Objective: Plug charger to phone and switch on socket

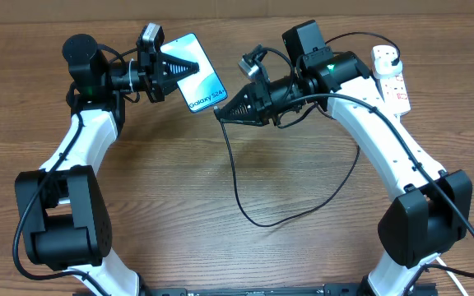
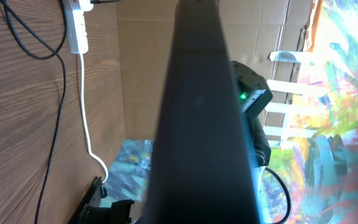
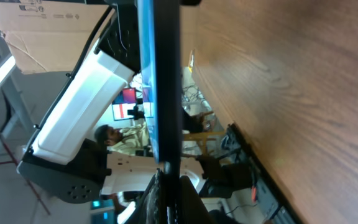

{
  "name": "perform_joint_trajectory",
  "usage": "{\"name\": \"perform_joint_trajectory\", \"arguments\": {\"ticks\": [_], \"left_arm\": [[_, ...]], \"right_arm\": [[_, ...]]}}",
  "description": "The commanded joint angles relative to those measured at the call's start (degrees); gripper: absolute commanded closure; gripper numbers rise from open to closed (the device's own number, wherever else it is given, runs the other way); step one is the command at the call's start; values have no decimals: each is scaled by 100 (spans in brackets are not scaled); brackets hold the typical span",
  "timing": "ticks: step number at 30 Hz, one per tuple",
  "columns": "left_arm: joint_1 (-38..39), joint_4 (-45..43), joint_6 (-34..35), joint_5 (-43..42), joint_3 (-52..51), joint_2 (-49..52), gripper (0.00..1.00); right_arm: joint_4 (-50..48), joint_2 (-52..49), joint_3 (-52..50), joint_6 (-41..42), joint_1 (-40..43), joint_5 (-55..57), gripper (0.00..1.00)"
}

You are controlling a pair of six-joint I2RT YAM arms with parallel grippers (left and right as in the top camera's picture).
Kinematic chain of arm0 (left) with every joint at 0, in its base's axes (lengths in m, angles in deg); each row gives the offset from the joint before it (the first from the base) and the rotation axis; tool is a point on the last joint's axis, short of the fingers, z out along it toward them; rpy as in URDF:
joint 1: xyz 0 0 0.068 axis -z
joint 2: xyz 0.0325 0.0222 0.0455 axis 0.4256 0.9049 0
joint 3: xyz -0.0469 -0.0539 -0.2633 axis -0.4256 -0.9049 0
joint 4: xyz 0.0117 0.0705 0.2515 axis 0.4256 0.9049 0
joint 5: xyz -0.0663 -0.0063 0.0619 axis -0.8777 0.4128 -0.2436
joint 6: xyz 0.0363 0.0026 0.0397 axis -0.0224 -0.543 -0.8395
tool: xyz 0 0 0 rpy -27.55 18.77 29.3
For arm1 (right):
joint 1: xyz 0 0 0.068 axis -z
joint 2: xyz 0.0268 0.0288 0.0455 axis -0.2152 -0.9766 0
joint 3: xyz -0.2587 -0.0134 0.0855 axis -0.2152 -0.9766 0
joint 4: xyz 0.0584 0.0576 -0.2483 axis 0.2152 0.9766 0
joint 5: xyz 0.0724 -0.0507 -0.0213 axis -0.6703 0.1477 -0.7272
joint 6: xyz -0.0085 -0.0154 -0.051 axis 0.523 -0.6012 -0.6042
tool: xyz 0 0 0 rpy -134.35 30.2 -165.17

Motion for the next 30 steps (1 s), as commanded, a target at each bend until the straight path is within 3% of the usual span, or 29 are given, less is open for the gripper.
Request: {"name": "perform_joint_trajectory", "arguments": {"ticks": [1,30], "left_arm": [[28,-46,-44,-114,66,7,96],[31,-46,-46,-114,66,7,96]], "right_arm": [[240,-20,50,-236,20,-197,96],[-306,-70,50,-267,-105,-227,96]]}}
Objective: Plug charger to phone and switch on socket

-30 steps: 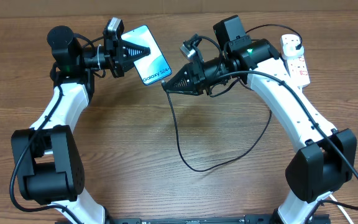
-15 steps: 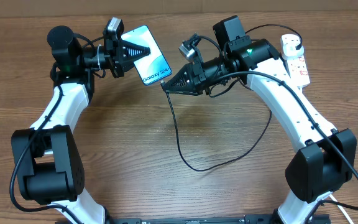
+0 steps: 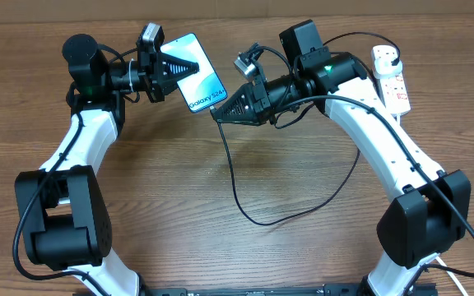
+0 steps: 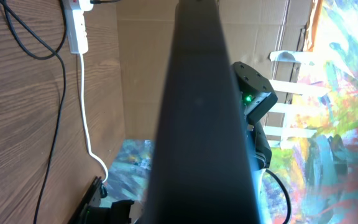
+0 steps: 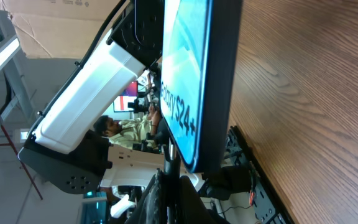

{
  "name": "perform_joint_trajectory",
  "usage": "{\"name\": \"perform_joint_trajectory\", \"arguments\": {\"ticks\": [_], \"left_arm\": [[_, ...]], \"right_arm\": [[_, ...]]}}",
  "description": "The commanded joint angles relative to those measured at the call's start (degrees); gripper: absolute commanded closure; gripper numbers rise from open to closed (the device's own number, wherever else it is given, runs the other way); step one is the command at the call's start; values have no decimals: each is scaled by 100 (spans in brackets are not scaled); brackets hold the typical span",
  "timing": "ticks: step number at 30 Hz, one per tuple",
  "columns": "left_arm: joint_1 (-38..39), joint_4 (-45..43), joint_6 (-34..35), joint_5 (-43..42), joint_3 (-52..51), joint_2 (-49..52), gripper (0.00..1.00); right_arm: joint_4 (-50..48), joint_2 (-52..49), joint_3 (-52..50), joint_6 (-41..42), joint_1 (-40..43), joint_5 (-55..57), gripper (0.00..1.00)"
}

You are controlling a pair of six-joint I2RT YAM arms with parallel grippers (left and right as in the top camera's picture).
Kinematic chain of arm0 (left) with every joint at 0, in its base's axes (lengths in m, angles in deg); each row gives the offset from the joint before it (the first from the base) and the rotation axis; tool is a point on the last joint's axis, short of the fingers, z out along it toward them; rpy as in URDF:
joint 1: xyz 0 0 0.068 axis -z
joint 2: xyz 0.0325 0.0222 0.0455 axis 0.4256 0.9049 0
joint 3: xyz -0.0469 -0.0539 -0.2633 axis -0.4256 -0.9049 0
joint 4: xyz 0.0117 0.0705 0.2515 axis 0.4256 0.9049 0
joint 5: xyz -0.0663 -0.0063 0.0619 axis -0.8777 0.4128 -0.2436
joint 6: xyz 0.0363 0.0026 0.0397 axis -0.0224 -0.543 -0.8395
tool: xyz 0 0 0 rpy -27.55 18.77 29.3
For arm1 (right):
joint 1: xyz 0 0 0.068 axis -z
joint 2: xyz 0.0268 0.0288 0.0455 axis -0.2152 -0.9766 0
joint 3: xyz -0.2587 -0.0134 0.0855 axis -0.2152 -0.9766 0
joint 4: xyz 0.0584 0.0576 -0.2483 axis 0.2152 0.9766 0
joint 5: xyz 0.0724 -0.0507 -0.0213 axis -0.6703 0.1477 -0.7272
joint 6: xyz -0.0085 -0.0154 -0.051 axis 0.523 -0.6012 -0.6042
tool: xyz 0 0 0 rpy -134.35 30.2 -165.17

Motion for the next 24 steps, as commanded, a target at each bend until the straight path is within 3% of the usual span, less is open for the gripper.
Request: {"name": "perform_joint_trajectory", "arguments": {"ticks": [1,24], "left_arm": [[31,-46,-46,-111,66,7,96],[28,-46,-46,-111,66,7,96]], "right_arm": [[-37,-63,50,-22,-37,-79,96],[-33,-210,50,-22,-37,-131,96]]}}
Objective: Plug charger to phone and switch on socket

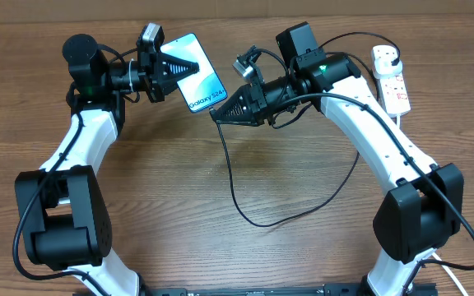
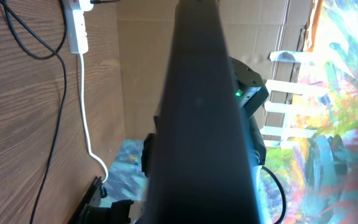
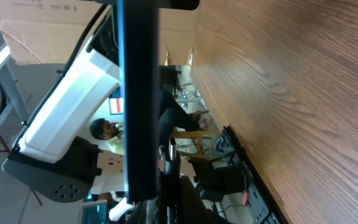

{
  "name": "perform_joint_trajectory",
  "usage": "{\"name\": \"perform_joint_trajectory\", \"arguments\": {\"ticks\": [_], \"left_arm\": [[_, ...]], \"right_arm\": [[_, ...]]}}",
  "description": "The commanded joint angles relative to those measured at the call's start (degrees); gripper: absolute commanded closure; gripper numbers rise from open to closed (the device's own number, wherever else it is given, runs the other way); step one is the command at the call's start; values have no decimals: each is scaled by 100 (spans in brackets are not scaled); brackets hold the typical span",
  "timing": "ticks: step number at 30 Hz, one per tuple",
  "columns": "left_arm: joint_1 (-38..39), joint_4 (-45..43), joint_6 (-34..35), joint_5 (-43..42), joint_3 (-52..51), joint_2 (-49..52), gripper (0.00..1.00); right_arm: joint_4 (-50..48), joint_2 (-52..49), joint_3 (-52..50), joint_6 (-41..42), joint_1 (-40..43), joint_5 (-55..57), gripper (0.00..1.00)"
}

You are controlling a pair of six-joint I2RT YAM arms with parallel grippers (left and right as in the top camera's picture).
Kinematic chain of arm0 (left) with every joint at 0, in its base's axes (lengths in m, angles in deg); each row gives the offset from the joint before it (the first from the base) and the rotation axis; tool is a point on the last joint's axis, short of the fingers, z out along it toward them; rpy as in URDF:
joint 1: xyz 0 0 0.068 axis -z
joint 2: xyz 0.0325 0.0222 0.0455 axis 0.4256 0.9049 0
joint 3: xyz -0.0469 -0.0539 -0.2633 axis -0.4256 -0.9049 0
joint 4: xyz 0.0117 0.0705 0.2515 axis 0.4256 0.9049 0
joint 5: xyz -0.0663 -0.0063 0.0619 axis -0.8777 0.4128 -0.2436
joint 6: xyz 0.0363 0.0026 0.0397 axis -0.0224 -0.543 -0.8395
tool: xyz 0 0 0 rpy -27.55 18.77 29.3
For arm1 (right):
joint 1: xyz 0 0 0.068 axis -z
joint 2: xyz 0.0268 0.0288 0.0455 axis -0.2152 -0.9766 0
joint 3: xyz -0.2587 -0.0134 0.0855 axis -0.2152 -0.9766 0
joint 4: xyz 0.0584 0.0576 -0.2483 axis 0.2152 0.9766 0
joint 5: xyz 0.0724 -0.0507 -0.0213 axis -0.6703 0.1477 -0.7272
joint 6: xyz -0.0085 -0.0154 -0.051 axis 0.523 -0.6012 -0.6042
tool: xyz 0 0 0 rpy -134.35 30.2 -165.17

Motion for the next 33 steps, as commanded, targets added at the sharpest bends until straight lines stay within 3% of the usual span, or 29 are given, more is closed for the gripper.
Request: {"name": "perform_joint_trajectory", "arguments": {"ticks": [1,33], "left_arm": [[28,-46,-46,-114,66,7,96],[26,-46,-46,-114,66,7,96]], "right_arm": [[-20,-26,50,-22,-22,-293,96],[2,-13,63,-48,-4,-455,96]]}}
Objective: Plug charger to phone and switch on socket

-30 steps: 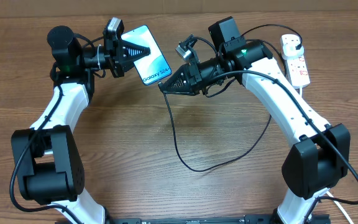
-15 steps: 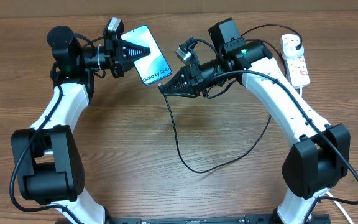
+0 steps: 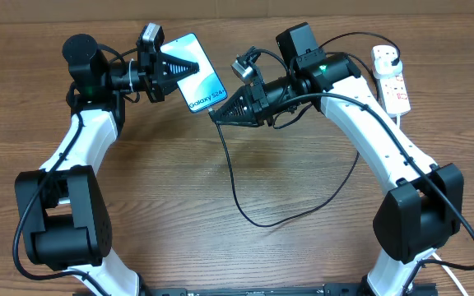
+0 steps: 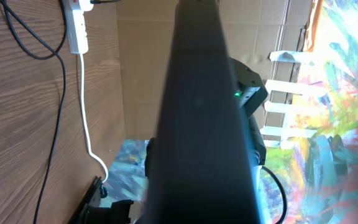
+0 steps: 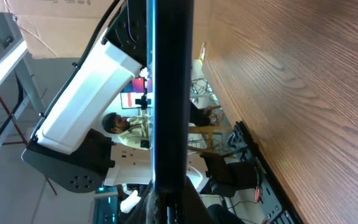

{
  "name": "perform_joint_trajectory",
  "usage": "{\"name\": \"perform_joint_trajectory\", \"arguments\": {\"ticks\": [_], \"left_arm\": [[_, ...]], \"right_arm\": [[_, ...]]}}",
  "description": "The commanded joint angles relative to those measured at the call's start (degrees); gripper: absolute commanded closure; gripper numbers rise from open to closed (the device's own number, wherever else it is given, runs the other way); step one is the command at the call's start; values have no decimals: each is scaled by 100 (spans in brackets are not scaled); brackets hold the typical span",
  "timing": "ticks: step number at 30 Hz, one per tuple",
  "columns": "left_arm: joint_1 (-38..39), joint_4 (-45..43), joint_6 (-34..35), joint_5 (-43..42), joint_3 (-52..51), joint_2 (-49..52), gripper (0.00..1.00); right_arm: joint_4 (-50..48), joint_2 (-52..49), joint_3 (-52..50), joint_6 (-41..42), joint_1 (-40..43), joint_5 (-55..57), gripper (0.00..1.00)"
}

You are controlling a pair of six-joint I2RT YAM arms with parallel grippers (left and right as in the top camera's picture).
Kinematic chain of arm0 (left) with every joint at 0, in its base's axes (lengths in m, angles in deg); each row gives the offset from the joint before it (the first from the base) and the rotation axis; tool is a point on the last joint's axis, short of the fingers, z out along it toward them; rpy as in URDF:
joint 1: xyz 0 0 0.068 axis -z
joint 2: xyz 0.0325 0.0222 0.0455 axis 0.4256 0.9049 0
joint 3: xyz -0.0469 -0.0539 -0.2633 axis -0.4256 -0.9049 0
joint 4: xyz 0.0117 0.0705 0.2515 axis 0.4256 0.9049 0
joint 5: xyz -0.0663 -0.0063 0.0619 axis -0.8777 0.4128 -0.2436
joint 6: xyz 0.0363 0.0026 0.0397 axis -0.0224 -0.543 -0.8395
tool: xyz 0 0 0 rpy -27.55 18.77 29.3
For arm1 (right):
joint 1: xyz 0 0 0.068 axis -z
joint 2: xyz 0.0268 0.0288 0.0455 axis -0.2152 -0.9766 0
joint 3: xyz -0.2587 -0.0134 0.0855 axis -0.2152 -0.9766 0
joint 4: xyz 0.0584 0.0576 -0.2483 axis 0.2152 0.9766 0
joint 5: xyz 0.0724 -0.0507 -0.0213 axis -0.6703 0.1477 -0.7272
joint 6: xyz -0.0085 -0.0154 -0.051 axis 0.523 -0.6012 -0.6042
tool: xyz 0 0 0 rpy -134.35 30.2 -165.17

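Note:
My left gripper (image 3: 192,67) is shut on the phone (image 3: 203,81) and holds it in the air at the back left, lit blue screen facing up. In the left wrist view the phone's dark back (image 4: 197,112) fills the middle. My right gripper (image 3: 219,113) is shut on the charger plug, which sits right at the phone's lower end. In the right wrist view the phone (image 5: 169,93) stands edge-on directly above the fingers; whether the plug is seated is hidden. The black charger cable (image 3: 235,185) loops down over the table.
A white power strip (image 3: 390,77) lies at the back right with a white plug in it; its switch state cannot be read. It also shows in the left wrist view as the power strip (image 4: 74,28). Brown wooden table (image 3: 155,214) all round.
The right gripper has edged slightly left toward the phone. In the right wrist view the phone's edge now lines up over the fingers instead of left of them. The left arm is unchanged.
The left gripper held the phone aloft throughout without moving. The right gripper, shut on the charger plug, stayed at the phone's lower end, shifting a little left each moment; its view showed the phone edge-on, then the screen face, then edge-on and now centred.

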Motion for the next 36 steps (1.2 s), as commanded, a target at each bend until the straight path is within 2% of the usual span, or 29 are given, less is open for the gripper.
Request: {"name": "perform_joint_trajectory", "arguments": {"ticks": [1,13,18,36], "left_arm": [[26,-46,-46,-114,66,7,96],[26,-46,-46,-114,66,7,96],[26,-46,-46,-114,66,7,95],[26,-46,-46,-111,66,7,96]], "right_arm": [[-55,-9,63,-46,2,-142,96],[-55,9,223,-44,17,-122,96],[208,20,247,-46,17,341,96],[337,295,247,-157,17,319,96]]}}
